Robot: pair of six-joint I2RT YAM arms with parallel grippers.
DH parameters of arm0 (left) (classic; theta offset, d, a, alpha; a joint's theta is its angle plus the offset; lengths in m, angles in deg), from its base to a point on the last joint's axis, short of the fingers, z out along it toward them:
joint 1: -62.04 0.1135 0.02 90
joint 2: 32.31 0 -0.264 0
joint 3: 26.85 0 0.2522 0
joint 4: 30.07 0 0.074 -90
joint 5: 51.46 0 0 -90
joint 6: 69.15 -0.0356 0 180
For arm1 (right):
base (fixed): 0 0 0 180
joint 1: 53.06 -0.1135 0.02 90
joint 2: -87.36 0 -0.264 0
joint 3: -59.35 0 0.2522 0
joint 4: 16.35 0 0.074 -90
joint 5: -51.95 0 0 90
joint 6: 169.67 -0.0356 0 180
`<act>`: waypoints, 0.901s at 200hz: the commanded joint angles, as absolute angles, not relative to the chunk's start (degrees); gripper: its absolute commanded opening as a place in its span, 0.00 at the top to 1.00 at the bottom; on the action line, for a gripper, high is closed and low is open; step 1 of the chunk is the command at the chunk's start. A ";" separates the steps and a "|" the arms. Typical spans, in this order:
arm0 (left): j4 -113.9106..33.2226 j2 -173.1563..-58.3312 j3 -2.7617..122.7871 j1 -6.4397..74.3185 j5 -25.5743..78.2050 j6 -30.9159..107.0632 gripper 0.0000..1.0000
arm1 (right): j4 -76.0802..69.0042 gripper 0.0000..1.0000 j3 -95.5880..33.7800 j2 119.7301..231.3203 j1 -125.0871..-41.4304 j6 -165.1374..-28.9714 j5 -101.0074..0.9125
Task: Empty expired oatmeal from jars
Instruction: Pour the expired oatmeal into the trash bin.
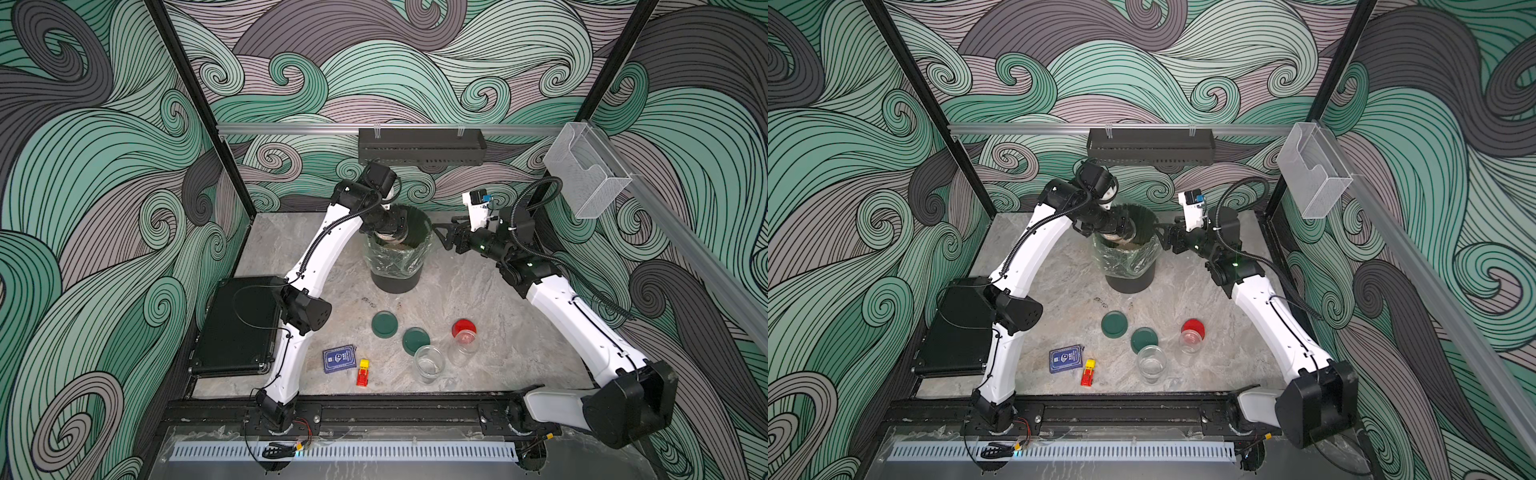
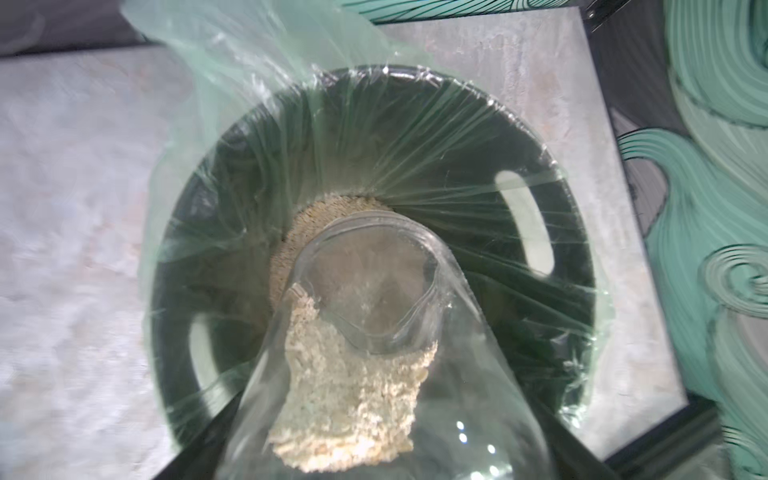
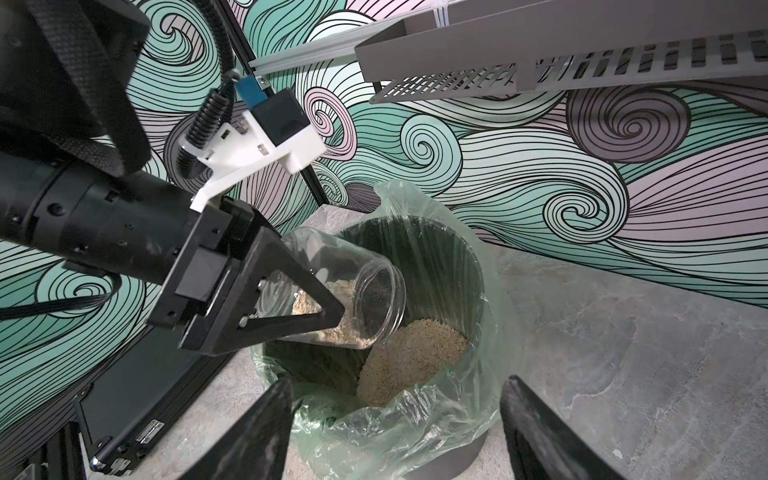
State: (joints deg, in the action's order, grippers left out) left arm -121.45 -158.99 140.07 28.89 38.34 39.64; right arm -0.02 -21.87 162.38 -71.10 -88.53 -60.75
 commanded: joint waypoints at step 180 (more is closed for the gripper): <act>-119.45 -163.58 145.51 24.42 52.46 25.65 1.00 | -1.09 0.22 -21.83 165.32 -71.02 -90.48 -60.13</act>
State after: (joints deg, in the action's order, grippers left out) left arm -119.72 -166.46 141.73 24.06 53.02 23.90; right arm 0.00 -21.24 164.92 -71.10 -90.02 -60.53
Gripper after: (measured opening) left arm 0.846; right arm 0.778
